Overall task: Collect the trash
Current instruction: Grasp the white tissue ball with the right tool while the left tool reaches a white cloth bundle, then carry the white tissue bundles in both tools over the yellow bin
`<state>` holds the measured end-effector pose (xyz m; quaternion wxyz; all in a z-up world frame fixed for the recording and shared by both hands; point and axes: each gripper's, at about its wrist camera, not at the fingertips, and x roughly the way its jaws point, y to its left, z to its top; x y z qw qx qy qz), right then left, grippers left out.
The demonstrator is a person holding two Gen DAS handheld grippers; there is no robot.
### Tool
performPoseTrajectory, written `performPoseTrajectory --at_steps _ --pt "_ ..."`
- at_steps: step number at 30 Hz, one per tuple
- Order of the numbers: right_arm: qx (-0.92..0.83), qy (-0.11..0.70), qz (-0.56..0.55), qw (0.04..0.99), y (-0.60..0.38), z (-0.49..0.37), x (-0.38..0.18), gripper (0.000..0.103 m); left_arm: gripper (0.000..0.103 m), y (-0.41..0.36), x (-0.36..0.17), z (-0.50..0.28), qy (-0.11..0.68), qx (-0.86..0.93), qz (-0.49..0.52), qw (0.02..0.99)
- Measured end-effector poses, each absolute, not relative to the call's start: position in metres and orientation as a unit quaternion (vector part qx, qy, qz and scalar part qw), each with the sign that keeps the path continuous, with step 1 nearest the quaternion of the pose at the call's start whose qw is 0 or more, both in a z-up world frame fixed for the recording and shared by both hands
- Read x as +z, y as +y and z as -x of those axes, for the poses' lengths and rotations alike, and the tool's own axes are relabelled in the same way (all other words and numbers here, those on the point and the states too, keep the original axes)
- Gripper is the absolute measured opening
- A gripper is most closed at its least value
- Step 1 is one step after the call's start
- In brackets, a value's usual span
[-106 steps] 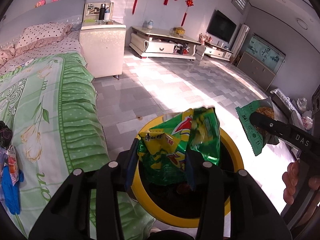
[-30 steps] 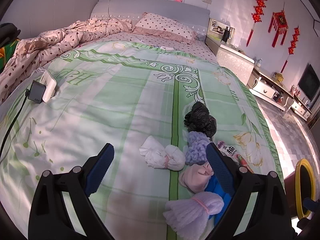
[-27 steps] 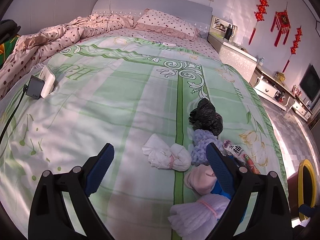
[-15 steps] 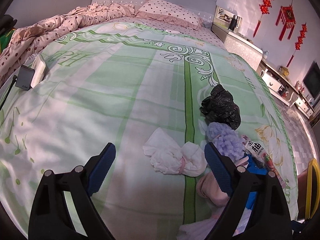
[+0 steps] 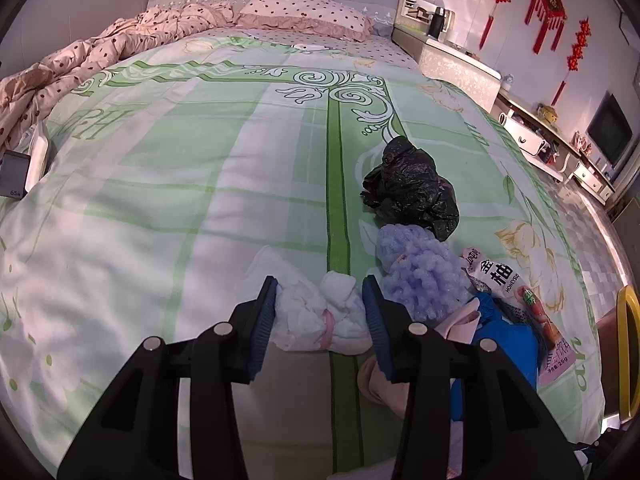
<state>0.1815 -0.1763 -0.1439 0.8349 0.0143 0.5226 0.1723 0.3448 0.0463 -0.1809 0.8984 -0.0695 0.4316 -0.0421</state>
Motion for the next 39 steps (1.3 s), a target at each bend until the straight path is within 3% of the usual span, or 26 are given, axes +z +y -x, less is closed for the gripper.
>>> performPoseTrajectory --at_steps 8,39 --pt "0.177 0.507 -0.007 0.844 -0.174 -0.179 -0.14 0.033 0.024 0.051 -0.174 -0.343 0.425 -0.045 0.077 0.901" --pt "0.173 0.384 -0.037 0.906 -0.216 -0.131 -0.02 0.032 0.023 0.039 -0.051 -0.255 0.344 -0.058 0.063 0.935"
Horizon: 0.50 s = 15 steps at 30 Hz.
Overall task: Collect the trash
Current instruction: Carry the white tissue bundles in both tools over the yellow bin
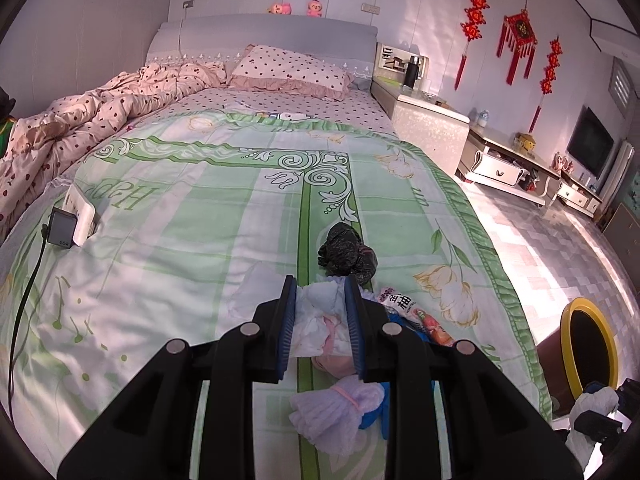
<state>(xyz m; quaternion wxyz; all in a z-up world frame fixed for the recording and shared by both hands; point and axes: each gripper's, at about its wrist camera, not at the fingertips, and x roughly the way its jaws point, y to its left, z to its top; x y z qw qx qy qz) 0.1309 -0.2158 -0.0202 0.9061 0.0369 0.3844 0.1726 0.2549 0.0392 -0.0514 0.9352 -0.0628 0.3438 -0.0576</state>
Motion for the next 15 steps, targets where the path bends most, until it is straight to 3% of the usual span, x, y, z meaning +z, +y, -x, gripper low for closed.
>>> performPoseTrajectory --at_steps 15 --pt "0.134 0.313 -0.05 0.939 -0.271 -0.108 0.046 0.032 0.023 -0.018 0.009 -0.21 0.306 -0.111 0.056 0.944"
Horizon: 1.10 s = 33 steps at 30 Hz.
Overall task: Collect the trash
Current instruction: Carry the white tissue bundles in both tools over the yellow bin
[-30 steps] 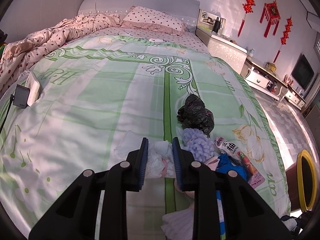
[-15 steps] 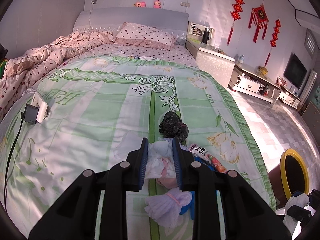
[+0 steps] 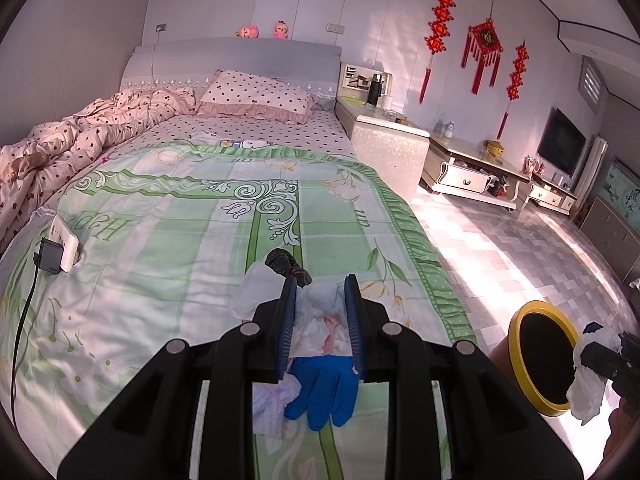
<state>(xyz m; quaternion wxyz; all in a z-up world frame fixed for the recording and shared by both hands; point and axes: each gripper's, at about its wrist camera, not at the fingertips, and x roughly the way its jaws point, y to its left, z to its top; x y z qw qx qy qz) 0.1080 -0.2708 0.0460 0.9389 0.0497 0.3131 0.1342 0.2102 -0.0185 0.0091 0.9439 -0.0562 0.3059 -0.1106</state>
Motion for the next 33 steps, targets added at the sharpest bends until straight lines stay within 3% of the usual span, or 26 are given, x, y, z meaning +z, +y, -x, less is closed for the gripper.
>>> performPoseTrajectory --at_steps 18,33 --pt "0.056 0.244 -0.09 0.964 -0.371 -0.084 0.101 0.032 0.023 -0.139 0.07 -0.172 0.262 -0.218 0.042 0.939" --pt "-0.023 0.216 -0.119 0.969 -0.454 -0.068 0.113 0.032 0.023 -0.227 0.079 -0.168 0.264 -0.288 0.037 0.92"
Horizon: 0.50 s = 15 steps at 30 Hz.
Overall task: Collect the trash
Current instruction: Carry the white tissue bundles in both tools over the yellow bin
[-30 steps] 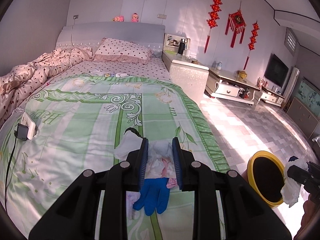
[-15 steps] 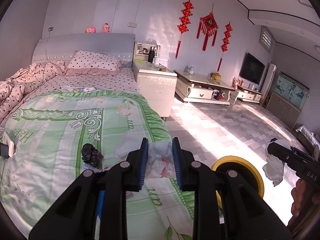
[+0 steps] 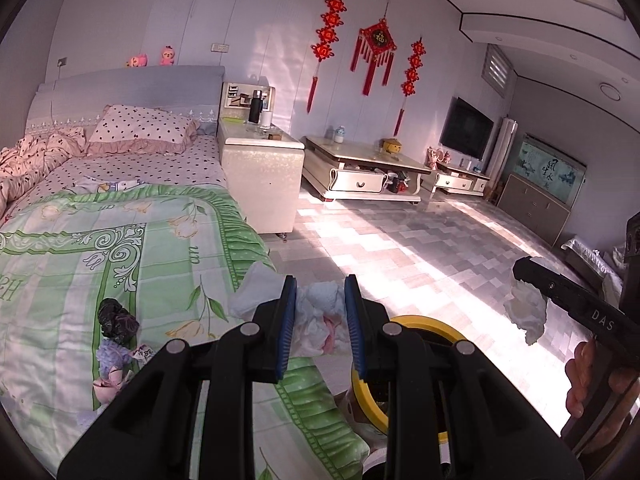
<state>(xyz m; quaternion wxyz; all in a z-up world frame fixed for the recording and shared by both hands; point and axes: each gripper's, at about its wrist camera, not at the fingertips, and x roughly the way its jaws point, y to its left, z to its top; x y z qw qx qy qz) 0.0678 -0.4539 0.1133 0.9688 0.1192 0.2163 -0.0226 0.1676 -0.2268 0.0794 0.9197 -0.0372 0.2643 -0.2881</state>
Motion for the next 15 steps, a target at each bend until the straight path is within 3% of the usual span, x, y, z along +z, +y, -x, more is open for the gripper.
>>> performPoseTrajectory --at_steps 15 --pt "-0.085 0.242 -0.151 0.955 -0.527 -0.076 0.078 0.033 0.023 -0.323 0.033 -0.182 0.306 -0.337 0.008 0.89"
